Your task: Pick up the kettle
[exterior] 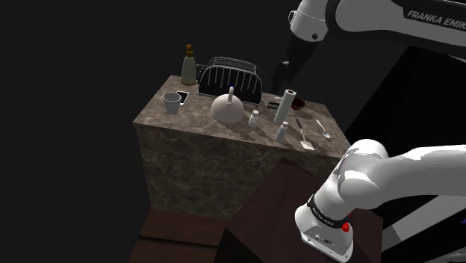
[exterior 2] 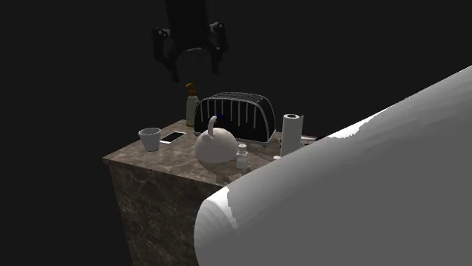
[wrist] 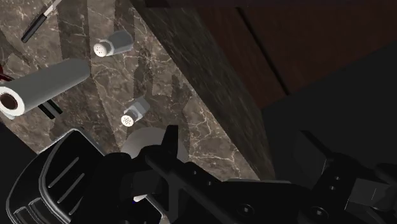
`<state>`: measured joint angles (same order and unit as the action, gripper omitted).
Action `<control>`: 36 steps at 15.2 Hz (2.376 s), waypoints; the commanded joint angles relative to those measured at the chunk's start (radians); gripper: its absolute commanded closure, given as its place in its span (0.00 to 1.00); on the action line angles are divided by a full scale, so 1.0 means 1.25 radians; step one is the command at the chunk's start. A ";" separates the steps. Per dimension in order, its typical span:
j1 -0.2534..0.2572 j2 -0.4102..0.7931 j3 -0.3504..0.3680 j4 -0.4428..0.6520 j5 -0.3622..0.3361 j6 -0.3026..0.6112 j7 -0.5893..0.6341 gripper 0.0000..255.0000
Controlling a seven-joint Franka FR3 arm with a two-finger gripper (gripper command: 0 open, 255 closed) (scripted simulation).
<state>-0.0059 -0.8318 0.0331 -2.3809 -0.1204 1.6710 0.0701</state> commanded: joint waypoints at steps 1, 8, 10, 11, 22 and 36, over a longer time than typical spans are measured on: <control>0.000 0.000 0.000 0.000 0.000 0.000 0.000 0.00; -0.054 0.205 -0.004 0.058 0.008 0.142 0.115 0.00; -0.068 0.264 -0.006 0.083 0.010 0.175 0.145 0.00; -0.075 0.294 -0.008 0.097 0.011 0.191 0.160 0.00; -0.135 0.616 -0.044 0.300 0.031 0.305 0.306 0.00; -0.200 0.957 -0.099 0.595 0.104 0.346 0.417 0.00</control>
<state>-0.2538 0.3545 -0.0895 -1.6354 0.0073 2.0914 0.5897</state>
